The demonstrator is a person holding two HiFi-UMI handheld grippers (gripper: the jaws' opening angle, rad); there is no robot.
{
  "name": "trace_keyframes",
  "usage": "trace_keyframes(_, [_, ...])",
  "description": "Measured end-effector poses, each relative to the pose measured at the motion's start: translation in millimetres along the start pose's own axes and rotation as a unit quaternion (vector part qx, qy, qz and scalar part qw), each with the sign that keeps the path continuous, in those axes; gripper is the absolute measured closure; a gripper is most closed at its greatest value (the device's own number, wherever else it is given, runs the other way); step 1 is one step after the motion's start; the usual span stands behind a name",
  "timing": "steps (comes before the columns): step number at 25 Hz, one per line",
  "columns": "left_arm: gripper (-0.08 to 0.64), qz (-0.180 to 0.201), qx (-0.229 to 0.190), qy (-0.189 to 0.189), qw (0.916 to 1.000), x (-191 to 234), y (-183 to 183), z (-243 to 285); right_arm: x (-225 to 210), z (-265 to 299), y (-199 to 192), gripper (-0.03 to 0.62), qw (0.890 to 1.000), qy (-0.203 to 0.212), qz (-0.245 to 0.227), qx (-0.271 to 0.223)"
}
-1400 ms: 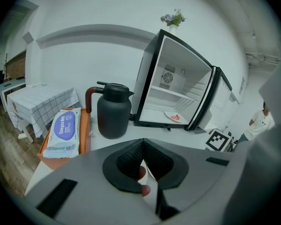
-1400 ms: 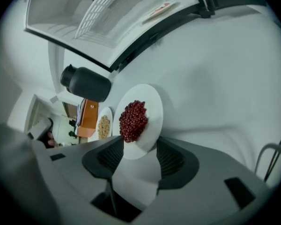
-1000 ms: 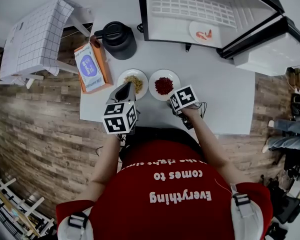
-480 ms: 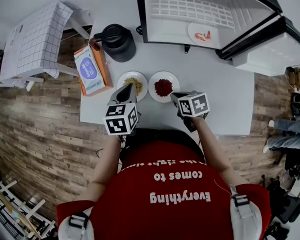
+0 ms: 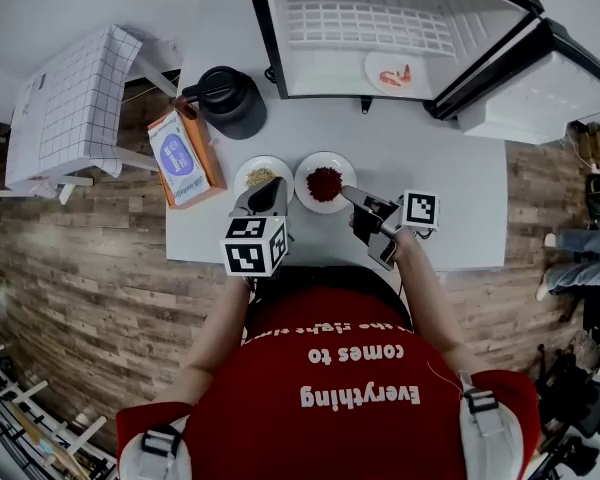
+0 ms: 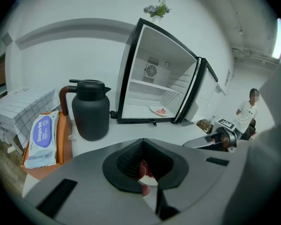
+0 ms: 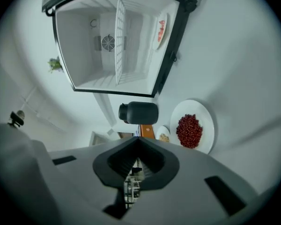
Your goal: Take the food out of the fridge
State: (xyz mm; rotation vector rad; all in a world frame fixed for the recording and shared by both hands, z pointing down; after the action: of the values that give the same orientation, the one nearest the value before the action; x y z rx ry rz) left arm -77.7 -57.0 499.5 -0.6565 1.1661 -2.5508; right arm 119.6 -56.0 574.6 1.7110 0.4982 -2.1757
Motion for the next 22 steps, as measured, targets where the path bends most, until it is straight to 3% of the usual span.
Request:
trace_keyframes(4, [0.554,0.024,0.01,-0.016,0.9995,-10.9,3.2,6.2,2.6,-6.9,2.9,0.58,0.999,0.032,0.023,-0.026])
trace_keyframes(11, [0.554,0.038,0.019,-0.035,0.9985,-23.6,9.0,16.0,-0.4,-19.5,16.1,0.579,0.997,0.037,0.001,-0.064])
trace_keyframes(17, [0.554,0.048,0.026,-0.044,0.9975,-28.8,16.6,27.1,1.5,-33.1,51.8,0.578,0.992,0.037,-0.045,-0.108])
trace_keyframes(22, [0.554,0.056,0.035,-0.055,0.9963,-33.4,22.1,37.8,-12.1,-43.4,91.0,0.577,0.985,0.017,-0.024,-0.168])
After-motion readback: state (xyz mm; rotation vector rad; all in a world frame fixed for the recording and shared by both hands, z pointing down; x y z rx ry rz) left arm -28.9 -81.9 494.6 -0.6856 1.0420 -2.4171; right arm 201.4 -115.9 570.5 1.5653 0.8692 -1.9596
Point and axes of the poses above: the fingertips, and each gripper's own axes: z forward along the fingers, x to its left, y out of its top, the point moved 6 cm from there along -z, backward along the fingers, and after that the axes turned 6 degrees about -y, right-handed, at the moved point
